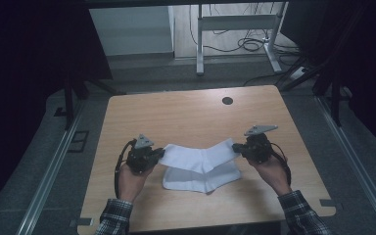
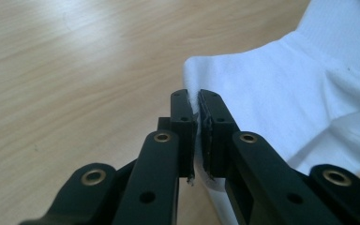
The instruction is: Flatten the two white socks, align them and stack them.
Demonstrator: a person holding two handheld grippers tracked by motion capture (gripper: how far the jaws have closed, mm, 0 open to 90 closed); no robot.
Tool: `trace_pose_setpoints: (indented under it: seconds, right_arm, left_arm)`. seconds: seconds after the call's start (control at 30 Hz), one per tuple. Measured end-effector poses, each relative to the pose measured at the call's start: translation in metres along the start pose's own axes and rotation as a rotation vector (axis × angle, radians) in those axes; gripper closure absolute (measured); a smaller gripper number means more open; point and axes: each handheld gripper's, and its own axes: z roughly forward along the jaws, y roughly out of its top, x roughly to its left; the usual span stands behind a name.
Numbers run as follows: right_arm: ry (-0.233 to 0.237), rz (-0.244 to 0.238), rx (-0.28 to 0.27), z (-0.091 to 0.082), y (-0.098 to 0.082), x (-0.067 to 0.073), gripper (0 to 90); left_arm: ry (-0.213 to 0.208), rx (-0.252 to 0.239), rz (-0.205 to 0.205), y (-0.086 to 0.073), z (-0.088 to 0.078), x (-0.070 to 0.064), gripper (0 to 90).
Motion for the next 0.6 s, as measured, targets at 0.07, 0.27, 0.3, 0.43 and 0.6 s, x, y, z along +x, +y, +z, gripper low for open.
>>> trace_pose_setpoints:
  seconds: [0.07, 0.27, 0.3, 0.43, 0.6]
  right_arm:
    - [0.01, 0.0, 0.003, -0.005, -0.004, 0.002, 85.5]
    - [0.028, -0.013, 0.035, -0.014, -0.019, 0.011, 85.3]
    - [0.028, -0.013, 0.035, -0.014, -0.019, 0.011, 85.3]
    - [0.034, -0.015, 0.071, -0.006, -0.032, 0.014, 85.1]
    - [0.029, -0.018, 0.116, 0.008, -0.04, 0.014, 84.7]
  left_arm:
    - [-0.011, 0.003, 0.011, -0.004, -0.004, -0.006, 84.9]
    - [-0.036, 0.015, 0.025, -0.021, -0.008, -0.022, 84.8]
    - [-0.036, 0.015, 0.025, -0.021, -0.008, -0.022, 84.7]
    - [-0.023, 0.038, 0.036, -0.032, 0.0, -0.027, 84.7]
    - [-0.006, 0.077, 0.038, -0.042, 0.013, -0.026, 84.6]
